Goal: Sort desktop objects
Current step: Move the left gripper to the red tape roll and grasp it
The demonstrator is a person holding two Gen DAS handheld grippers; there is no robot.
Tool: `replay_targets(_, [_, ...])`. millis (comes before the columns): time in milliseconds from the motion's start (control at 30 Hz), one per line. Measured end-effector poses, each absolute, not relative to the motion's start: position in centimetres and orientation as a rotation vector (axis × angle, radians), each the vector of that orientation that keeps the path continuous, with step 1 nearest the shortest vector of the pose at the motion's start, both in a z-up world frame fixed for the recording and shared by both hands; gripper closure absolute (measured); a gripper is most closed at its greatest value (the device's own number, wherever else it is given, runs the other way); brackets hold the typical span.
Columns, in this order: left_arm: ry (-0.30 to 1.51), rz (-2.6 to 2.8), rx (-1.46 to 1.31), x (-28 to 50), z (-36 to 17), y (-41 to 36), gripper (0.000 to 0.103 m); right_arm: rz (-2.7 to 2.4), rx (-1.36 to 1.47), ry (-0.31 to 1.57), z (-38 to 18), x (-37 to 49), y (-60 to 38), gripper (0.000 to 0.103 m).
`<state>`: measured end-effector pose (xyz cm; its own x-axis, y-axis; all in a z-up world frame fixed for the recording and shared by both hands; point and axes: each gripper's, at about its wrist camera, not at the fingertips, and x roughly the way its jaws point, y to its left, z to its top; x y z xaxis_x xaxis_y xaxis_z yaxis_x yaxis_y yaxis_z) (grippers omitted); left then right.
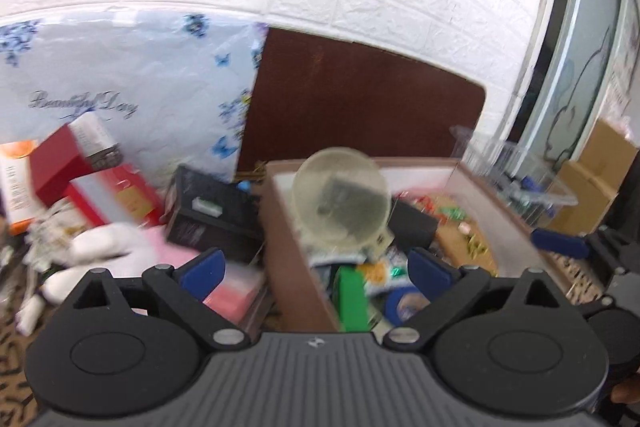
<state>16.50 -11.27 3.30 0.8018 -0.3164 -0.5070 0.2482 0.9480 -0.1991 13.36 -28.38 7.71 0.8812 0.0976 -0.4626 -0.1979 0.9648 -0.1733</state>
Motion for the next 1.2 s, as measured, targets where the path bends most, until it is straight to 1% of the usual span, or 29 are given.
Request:
replay_targets(267, [0.584, -0.267, -0.091, 12.8, 2.7, -8.6, 0.002, 0.133, -0.173, 0.441, 8.5, 9.6, -26.7, 0.006])
replay_targets(500, [0.560, -0.224, -0.162, 8.1, 0.8, -3.3, 0.002, 0.229, -0.122, 0.376, 8.3, 4.7, -23.0, 0.005])
replay_targets(633, [0.577, -0.186, -0.202, 6.2, -0.9, -0.3, 0.002, 0.325, -0.130, 0.402, 6.5, 2.9, -19.8, 0.005])
replay_targets(800, [0.613, -0.144, -0.200, 5.8, -3.0, 1.9, 0.003, 0.451, -0.122, 0.499, 3.5, 2.2, -15.8, 0.005])
replay_targets(900, [0.635, -0.162, -0.205, 5.9, -4.3, 3.0, 0.005, 0.494, -0.149, 0.546, 1.7, 2.3, -13.7, 0.006])
replay_targets(933, [0.640, -0.169, -0.205, 6.0, -4.7, 3.2, 0.006, 0.503, -0.158, 0.561, 1.2, 2.4, -13.1, 0.006])
replay_targets(1000, [0.651, -0.180, -0.197, 6.6, -5.3, 3.4, 0.016, 0.501, -0.177, 0.583, 0.5, 2.6, -12.3, 0.006])
replay_targets(1067, [0.670, -0.179, -0.193, 7.5, -6.0, 3.4, 0.037, 0.504, -0.194, 0.588, 0.3, 2.7, -11.7, 0.006])
replay_targets(1133, [0.695, -0.186, -0.208, 8.4, -6.6, 3.5, 0.048, 0.507, -0.203, 0.584, 0.4, 2.8, -11.7, 0.006])
replay_targets(1200, [0.709, -0.212, -0.214, 9.1, -7.0, 3.3, 0.049, 0.500, -0.207, 0.590, 0.3, 3.0, -11.8, 0.006])
